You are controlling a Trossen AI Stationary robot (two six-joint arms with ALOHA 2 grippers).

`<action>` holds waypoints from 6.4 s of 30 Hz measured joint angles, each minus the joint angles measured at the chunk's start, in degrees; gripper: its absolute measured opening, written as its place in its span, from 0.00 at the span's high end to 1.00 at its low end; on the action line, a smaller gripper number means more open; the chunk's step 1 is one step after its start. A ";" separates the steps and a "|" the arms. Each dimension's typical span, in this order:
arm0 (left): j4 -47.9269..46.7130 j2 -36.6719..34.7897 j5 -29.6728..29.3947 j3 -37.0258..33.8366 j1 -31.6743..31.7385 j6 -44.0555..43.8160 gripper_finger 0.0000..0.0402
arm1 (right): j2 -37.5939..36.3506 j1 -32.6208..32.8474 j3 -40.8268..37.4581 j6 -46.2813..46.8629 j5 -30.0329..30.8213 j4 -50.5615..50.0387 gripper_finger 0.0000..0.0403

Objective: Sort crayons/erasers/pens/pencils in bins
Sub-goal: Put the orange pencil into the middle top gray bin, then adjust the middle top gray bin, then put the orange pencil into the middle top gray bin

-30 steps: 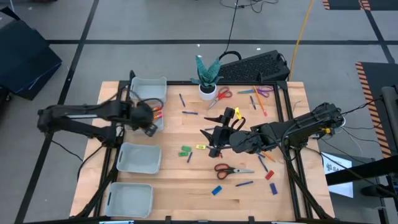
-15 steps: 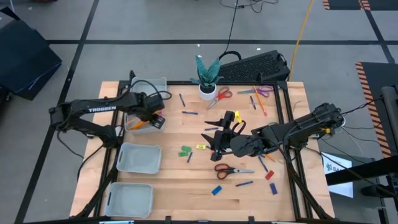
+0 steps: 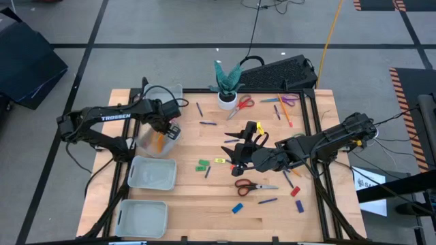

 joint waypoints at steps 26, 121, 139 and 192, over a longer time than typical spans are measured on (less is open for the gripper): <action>4.66 -17.68 -13.39 -4.38 -8.31 -14.03 0.94 | 0.00 -0.02 0.00 -1.62 0.01 -0.42 0.46; -30.64 3.84 -2.07 10.09 -21.38 25.90 0.51 | -2.86 -3.47 -3.39 34.75 -22.40 -30.21 0.46; 15.92 -18.42 -1.09 17.44 -24.75 3.59 0.50 | -2.84 -19.94 -35.72 59.05 -38.93 -33.57 0.52; 30.04 -24.51 -4.35 17.36 -23.53 14.04 0.41 | -12.59 -14.28 -10.54 26.81 -25.32 1.64 0.96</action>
